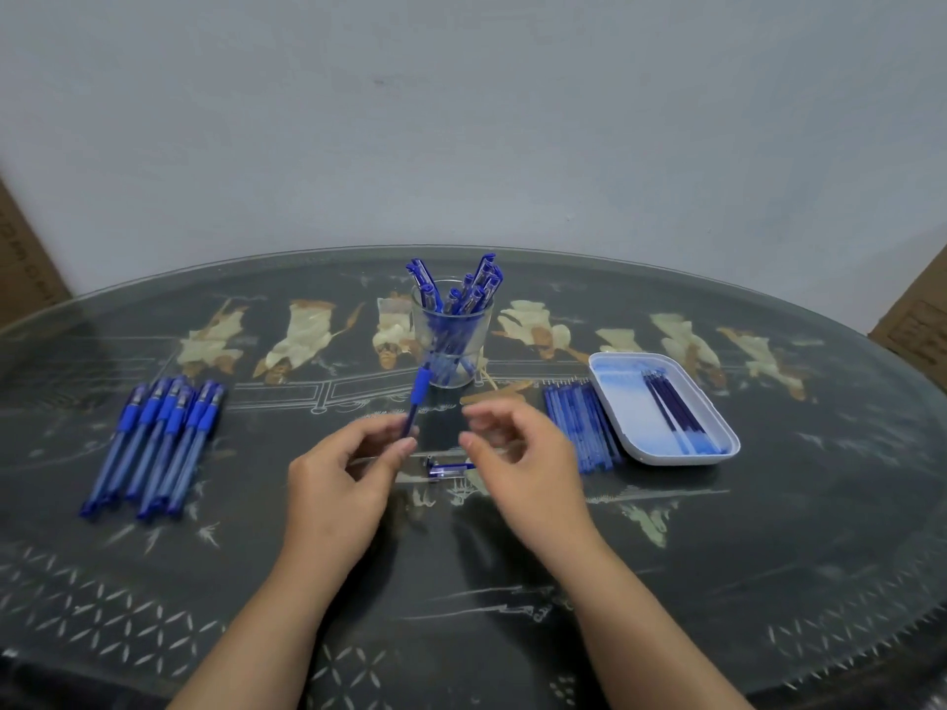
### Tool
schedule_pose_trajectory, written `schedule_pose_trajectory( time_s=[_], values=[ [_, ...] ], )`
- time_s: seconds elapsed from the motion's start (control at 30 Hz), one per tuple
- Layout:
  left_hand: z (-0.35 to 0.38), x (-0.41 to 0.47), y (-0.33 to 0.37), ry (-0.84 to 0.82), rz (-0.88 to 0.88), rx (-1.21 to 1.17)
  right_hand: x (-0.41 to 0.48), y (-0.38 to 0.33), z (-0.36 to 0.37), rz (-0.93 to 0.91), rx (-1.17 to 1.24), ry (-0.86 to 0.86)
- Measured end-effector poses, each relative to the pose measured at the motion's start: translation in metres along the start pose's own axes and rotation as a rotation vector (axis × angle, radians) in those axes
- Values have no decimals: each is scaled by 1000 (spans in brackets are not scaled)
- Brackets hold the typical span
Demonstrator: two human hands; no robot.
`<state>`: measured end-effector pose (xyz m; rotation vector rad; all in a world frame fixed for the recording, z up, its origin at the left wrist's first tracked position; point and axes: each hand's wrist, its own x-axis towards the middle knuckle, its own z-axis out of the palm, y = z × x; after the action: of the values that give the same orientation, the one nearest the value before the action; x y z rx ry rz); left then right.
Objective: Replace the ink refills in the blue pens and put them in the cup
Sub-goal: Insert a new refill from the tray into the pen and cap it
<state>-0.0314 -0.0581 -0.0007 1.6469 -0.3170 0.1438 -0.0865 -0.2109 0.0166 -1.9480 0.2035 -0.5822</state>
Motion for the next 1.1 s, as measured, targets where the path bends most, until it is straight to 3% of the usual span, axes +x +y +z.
schedule_pose_trajectory(
  time_s=[0.1, 0.23, 0.43, 1.1],
  values=[
    [-2, 3, -1, 90, -22, -51, -6, 19, 15, -198, -433, -76],
    [-2, 4, -1, 123, -36, -70, -9, 28, 30, -251, -601, -101],
    [1, 3, 1, 82, -20, -46, -3, 38, 38, -200, -641, 17],
    [2, 1, 0, -5, 17, 8, -3, 35, 39, -208, -513, 22]
  ],
)
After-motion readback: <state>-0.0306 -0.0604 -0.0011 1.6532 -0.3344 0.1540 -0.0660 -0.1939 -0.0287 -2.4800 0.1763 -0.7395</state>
